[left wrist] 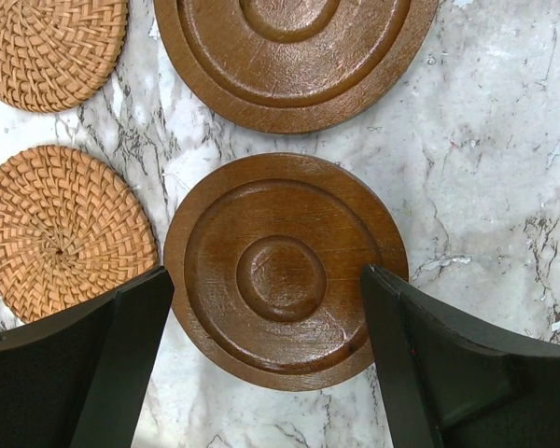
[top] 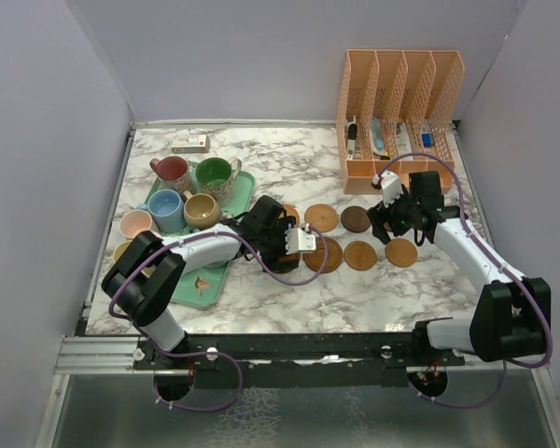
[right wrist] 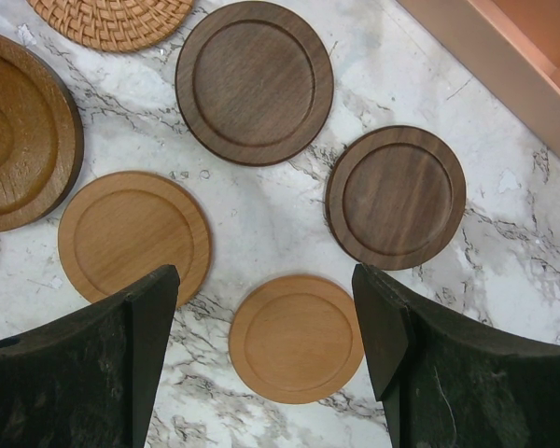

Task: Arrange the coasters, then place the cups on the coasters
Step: Move the coaster to the center of the board.

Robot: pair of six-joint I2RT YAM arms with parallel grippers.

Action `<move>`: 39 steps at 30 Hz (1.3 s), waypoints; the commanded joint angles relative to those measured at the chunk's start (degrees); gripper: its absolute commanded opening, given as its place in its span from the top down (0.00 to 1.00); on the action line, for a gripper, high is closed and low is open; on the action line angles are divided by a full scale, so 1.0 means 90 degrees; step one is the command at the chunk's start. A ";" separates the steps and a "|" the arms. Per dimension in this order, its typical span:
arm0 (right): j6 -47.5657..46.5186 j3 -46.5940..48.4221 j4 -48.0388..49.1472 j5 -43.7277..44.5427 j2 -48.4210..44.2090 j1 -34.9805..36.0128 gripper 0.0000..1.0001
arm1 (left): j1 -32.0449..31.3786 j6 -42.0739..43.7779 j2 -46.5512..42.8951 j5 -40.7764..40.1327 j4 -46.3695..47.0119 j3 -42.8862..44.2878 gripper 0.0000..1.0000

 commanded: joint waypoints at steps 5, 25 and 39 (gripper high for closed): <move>-0.0057 -0.0079 0.0023 0.0056 0.0050 -0.0024 0.23 | -0.0056 0.0223 0.0022 0.0272 -0.0663 -0.0113 0.14; -0.0068 -0.0064 -0.0020 0.0027 0.0083 -0.0024 0.23 | -0.0057 0.0116 -0.0012 0.0118 -0.0684 -0.0029 0.14; -0.0063 -0.0055 -0.0035 0.0007 0.0111 -0.0025 0.24 | -0.0044 -0.0024 -0.0071 -0.0395 -0.0313 -0.0042 0.14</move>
